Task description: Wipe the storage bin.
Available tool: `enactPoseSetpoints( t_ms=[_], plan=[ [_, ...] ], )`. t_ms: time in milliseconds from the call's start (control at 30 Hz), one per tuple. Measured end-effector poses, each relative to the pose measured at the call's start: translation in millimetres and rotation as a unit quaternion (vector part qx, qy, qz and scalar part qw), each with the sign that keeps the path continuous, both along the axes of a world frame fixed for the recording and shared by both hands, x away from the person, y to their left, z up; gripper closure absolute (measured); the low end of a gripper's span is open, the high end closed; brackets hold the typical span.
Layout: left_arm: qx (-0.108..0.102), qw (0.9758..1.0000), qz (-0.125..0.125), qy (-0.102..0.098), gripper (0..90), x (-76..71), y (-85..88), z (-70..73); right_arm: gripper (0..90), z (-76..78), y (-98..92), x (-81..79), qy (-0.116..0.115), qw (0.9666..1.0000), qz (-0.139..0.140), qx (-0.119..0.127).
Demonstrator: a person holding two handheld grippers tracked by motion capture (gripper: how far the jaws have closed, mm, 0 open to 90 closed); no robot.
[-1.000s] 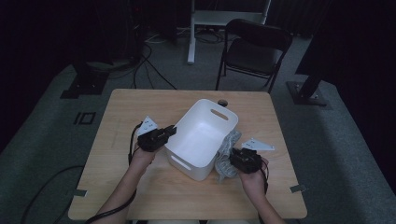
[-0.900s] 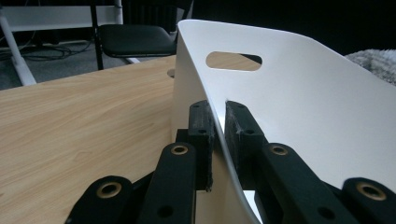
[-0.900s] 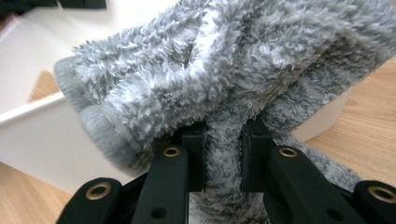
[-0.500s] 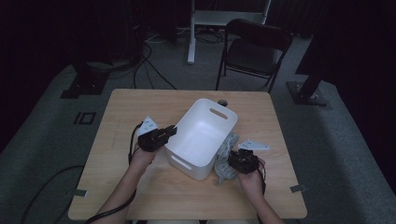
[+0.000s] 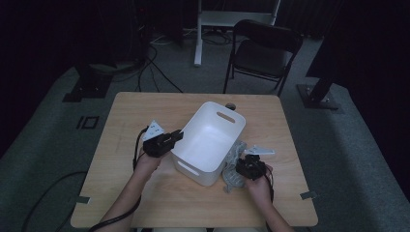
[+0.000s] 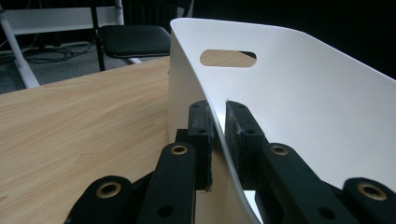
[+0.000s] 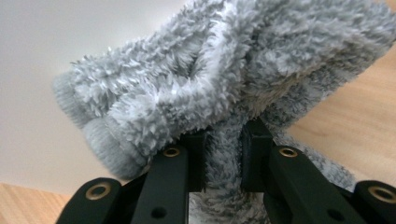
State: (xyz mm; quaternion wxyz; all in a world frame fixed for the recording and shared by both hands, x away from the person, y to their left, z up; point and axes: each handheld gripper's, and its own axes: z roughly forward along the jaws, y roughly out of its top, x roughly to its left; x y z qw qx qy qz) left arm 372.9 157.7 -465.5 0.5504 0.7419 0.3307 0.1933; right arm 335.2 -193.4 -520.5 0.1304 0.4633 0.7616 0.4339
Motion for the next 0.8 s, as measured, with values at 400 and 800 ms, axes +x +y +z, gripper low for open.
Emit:
enactPoseSetpoints(
  t_ms=[400,800],
  plan=[
    [0.005,0.9998,0.021,-0.001,81.0,-0.5,-1.0,0.7,75.9,-6.4,-1.9,5.0,0.023,0.9997,0.001,-0.009],
    [0.010,0.9997,0.014,0.017,81.4,-7.6,-0.1,3.2,75.9,60.2,-10.8,-47.6,-0.072,0.9956,0.025,0.054]
  ],
)
